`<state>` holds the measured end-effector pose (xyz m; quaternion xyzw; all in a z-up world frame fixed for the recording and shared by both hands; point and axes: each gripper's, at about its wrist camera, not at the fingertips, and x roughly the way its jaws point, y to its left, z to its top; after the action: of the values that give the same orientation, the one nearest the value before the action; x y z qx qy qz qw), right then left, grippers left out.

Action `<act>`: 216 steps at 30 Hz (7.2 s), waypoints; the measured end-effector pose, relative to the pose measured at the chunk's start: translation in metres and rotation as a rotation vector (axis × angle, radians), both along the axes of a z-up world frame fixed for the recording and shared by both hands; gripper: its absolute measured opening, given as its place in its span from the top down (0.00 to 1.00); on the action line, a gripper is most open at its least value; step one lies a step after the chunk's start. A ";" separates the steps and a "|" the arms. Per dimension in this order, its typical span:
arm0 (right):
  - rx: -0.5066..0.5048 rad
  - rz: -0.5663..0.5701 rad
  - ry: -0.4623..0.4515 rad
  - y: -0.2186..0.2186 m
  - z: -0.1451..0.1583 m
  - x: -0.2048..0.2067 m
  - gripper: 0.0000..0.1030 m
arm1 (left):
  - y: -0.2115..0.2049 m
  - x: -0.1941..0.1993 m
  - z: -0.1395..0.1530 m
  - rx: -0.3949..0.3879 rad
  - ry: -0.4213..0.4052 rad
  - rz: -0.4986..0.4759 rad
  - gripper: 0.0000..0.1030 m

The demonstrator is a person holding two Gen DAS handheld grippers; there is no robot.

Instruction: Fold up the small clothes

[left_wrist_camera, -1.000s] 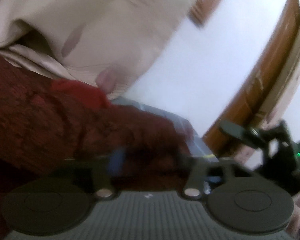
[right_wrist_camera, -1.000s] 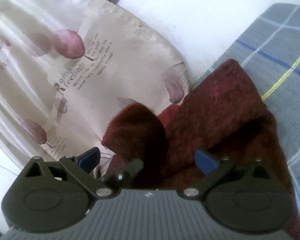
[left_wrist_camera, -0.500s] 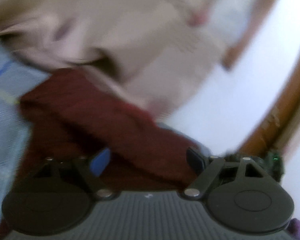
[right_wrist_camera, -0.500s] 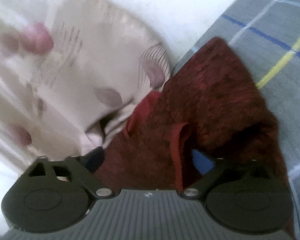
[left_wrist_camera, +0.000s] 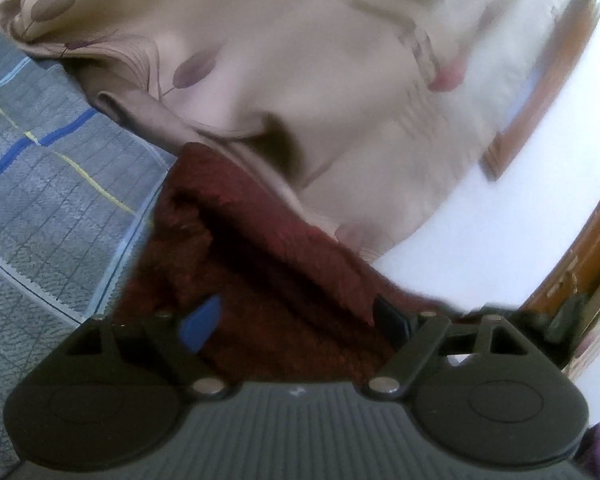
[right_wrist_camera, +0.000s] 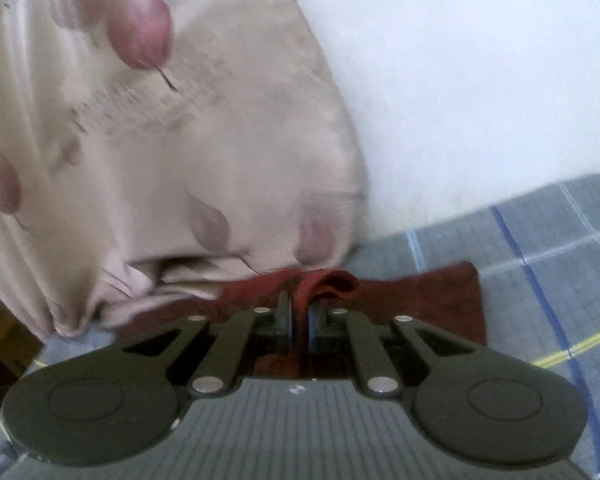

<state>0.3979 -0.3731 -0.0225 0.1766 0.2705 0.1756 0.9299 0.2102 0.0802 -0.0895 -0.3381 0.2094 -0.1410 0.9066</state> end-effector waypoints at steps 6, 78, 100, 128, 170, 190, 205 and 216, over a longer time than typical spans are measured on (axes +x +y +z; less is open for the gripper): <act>0.002 -0.050 0.063 -0.011 -0.047 0.011 0.87 | 0.000 0.003 -0.002 -0.006 0.010 0.006 0.18; -0.070 0.056 -0.043 -0.019 -0.048 -0.414 0.09 | -0.003 -0.251 0.032 0.783 -0.132 -0.645 0.90; 0.133 -0.065 0.026 -0.066 -0.065 -0.395 0.04 | 0.088 -0.200 0.026 0.166 0.152 -0.382 0.19; 0.258 0.005 0.185 -0.077 -0.091 -0.360 0.70 | 0.082 -0.212 0.033 0.137 0.169 -0.326 0.19; 0.341 0.060 0.256 -0.076 -0.091 -0.331 0.77 | 0.055 -0.172 -0.002 0.056 0.267 -0.389 0.91; 0.528 0.059 0.195 -0.095 -0.080 -0.384 0.84 | 0.082 -0.241 0.009 -0.108 0.189 -0.351 0.92; 0.626 0.088 0.174 -0.107 -0.037 -0.373 0.84 | 0.080 -0.210 0.061 -0.259 0.071 -0.314 0.91; 0.598 0.098 0.117 -0.108 0.005 -0.265 0.84 | 0.061 -0.101 0.096 -0.234 0.002 -0.255 0.91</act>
<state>0.1334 -0.4813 -0.0176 0.4388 0.2680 0.2817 0.8101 0.1092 0.1415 0.0069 -0.4124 0.2335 -0.2778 0.8356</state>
